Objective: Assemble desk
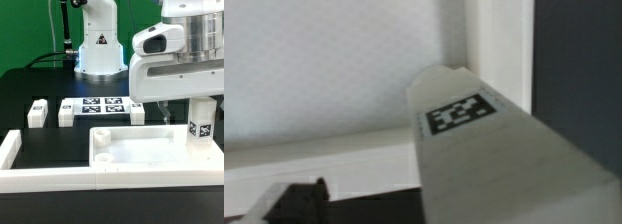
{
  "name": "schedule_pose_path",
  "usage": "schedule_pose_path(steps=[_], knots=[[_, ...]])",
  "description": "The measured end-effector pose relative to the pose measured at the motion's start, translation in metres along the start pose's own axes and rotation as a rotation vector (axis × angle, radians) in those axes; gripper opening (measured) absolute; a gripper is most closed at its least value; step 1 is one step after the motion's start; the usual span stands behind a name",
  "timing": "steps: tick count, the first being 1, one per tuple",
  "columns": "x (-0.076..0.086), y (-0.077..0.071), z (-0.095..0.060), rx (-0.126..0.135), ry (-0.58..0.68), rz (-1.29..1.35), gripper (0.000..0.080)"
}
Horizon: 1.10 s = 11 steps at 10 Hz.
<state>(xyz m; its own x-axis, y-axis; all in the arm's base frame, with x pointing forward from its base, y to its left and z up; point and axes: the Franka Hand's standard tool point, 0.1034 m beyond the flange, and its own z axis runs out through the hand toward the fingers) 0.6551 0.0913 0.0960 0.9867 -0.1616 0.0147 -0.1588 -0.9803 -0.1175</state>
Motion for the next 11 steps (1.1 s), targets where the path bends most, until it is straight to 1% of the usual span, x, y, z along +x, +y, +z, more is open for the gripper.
schedule_pose_path(steps=[1,2,3,4,7,8,10,11], knots=[[-0.0002,-0.0002,0.0003,0.000,0.000,0.016,0.0535],[-0.0002,-0.0002,0.0003,0.000,0.000,0.024,0.0535],[0.0003,-0.0002,0.0000,0.000,0.001,0.071,0.0352],[0.0003,0.0001,0.0001,0.000,0.001,0.131,0.0295],[0.0000,-0.0003,0.0005,0.002,0.000,0.368,0.0294],[0.0006,-0.0015,0.0009,0.007,-0.006,0.508,0.0294],[0.0048,0.0003,0.0008,0.000,-0.025,0.756,0.0293],[0.0030,-0.0004,0.0012,0.006,-0.041,0.912,0.0294]])
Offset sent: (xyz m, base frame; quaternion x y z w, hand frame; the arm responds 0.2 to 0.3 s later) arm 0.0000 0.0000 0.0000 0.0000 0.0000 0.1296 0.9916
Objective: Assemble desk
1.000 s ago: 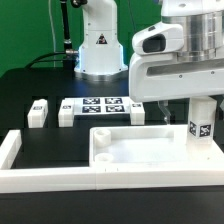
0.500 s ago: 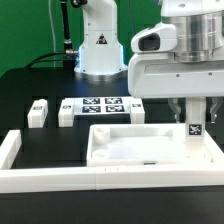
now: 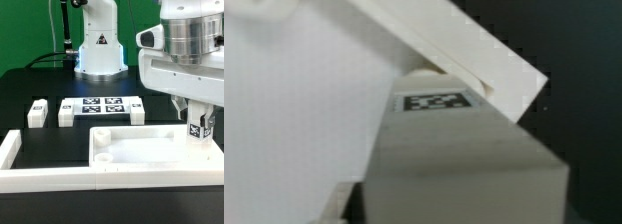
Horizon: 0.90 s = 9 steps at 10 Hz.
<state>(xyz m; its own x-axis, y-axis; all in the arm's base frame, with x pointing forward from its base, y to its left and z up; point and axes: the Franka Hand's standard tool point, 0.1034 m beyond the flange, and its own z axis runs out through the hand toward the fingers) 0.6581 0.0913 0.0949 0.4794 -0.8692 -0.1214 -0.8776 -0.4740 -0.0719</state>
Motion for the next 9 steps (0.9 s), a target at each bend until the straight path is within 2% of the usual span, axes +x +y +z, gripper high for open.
schedule_pose_path(steps=[2,3,4,5,9], knots=[[-0.0039,-0.0001,0.0010,0.008,-0.031,0.276,0.0294],[-0.0035,-0.0002,0.0010,0.025,-0.045,0.418,0.0294],[-0.0036,0.0036,0.0008,0.063,-0.058,0.554,0.0294],[-0.0031,0.0073,0.0013,0.070,-0.062,0.589,0.0294],[-0.0052,0.0066,0.0017,0.069,-0.077,0.795,0.0294]])
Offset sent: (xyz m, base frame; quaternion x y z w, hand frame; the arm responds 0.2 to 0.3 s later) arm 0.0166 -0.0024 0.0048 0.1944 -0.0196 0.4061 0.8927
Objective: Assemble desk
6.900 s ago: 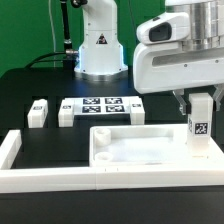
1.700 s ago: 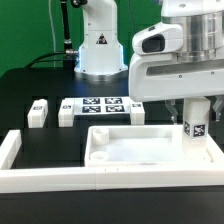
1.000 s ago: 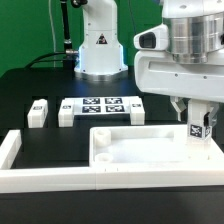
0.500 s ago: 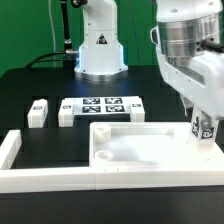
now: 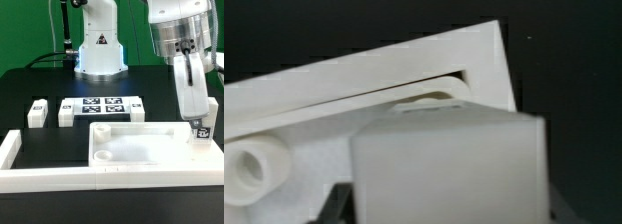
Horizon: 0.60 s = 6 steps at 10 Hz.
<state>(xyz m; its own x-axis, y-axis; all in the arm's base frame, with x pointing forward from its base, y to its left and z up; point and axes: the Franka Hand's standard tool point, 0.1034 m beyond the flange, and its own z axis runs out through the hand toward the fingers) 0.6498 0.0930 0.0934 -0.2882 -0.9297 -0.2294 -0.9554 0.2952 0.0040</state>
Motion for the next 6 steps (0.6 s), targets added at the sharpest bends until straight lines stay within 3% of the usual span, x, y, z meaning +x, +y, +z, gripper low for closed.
schedule_pose_path(steps=[1,2,3,4,5,6], knots=[[0.000,0.000,0.000,0.000,0.000,-0.006,0.0294],[0.000,0.001,0.001,-0.002,0.001,-0.008,0.0375],[0.000,0.001,0.002,-0.002,0.001,-0.008,0.0552],[0.000,0.001,0.001,-0.005,0.002,-0.016,0.0552],[-0.004,0.006,-0.005,-0.035,0.000,-0.079,0.0629],[-0.009,0.008,-0.022,-0.037,-0.013,-0.155,0.0643]])
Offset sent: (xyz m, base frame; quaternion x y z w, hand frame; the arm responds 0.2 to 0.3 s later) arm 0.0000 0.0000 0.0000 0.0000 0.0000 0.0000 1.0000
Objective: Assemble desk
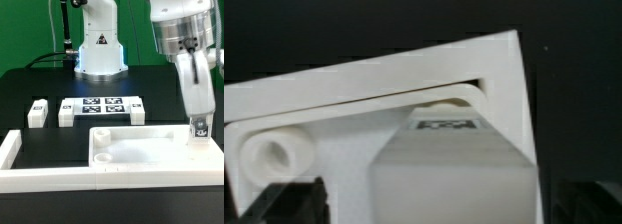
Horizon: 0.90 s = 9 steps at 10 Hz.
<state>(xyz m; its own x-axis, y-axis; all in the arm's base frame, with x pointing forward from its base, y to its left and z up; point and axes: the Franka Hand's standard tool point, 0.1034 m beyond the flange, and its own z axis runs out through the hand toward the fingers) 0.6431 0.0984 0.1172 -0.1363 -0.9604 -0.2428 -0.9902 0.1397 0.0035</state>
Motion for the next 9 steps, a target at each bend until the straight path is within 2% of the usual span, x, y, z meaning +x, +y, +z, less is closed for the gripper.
schedule_pose_path(steps=[1,2,7,8,9], knots=[[-0.004,0.001,-0.016,0.007,-0.010,-0.009,0.0643],[-0.004,0.001,-0.025,0.010,-0.015,-0.007,0.0649],[-0.003,0.001,-0.020,0.009,-0.012,-0.007,0.0649],[-0.003,0.001,-0.021,0.011,-0.012,-0.021,0.0649],[-0.002,-0.001,-0.030,0.024,-0.014,-0.100,0.0649]])
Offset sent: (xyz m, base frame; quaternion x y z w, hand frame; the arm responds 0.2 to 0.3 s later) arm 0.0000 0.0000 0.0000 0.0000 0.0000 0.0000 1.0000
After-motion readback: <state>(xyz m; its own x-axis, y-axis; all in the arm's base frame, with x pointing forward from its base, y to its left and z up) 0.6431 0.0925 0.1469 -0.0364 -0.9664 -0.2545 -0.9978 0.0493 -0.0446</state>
